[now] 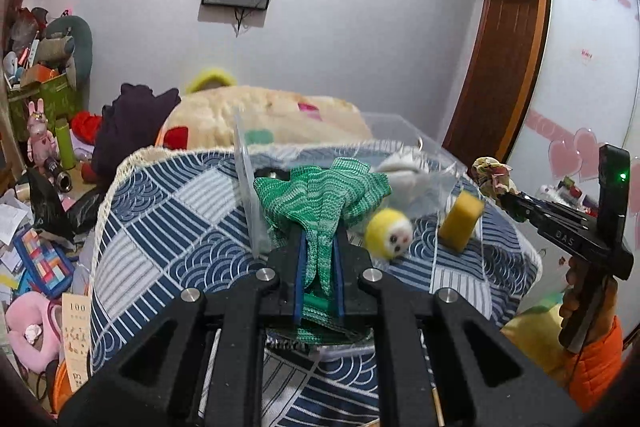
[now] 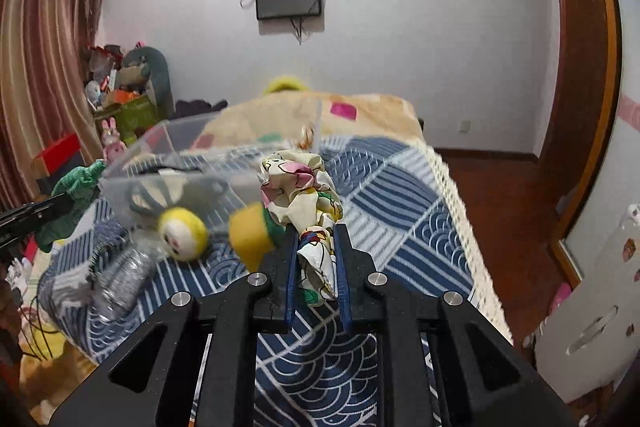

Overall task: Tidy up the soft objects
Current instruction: 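Grasp the floral cloth with the right tool while the left grasps the green glove, then drop the floral cloth and green glove into the clear box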

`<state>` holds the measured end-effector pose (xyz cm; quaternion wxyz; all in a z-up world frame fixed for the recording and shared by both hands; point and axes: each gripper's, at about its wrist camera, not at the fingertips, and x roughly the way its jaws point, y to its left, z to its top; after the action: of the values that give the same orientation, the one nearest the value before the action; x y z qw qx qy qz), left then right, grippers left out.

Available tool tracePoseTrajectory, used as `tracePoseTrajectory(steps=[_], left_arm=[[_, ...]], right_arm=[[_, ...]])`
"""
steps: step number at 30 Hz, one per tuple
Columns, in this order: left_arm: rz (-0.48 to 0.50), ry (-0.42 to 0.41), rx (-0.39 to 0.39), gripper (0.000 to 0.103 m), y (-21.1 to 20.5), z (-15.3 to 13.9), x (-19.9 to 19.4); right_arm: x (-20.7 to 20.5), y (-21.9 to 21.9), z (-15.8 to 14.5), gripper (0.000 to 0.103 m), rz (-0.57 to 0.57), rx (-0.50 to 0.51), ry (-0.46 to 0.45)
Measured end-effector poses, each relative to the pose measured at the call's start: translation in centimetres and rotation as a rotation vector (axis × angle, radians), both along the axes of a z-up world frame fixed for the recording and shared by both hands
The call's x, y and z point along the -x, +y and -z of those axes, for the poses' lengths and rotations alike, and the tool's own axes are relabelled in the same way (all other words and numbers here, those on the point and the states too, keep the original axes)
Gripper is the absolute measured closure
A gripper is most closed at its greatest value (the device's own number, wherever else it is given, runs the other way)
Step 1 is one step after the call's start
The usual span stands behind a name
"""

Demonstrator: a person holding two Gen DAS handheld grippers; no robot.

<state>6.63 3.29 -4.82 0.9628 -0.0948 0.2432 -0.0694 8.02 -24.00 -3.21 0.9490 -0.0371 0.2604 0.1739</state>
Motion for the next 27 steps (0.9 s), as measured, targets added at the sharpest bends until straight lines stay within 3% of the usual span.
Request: tracePoseTrajectory(steps=[15, 21, 27], left_arm=[[-0.049, -0.083, -0.027, 0.092, 0.2, -3.7, -3.4], [-0.042, -0.054, -0.030, 0.092, -0.1, -3.2, -5.7], [-0.029, 0.009, -0.075, 0.092, -0.7, -1.8, -8.1]], right_arm=[[-1.6, 4.9, -3.9, 0.088, -0.088, -0.046, -0.115], [-2.8, 7.2, -4.1, 0.088, -0.113, -0.047, -0.125], [-4.6, 9.5, -2.9, 0.088, -0.145, -0.030, -0.078]])
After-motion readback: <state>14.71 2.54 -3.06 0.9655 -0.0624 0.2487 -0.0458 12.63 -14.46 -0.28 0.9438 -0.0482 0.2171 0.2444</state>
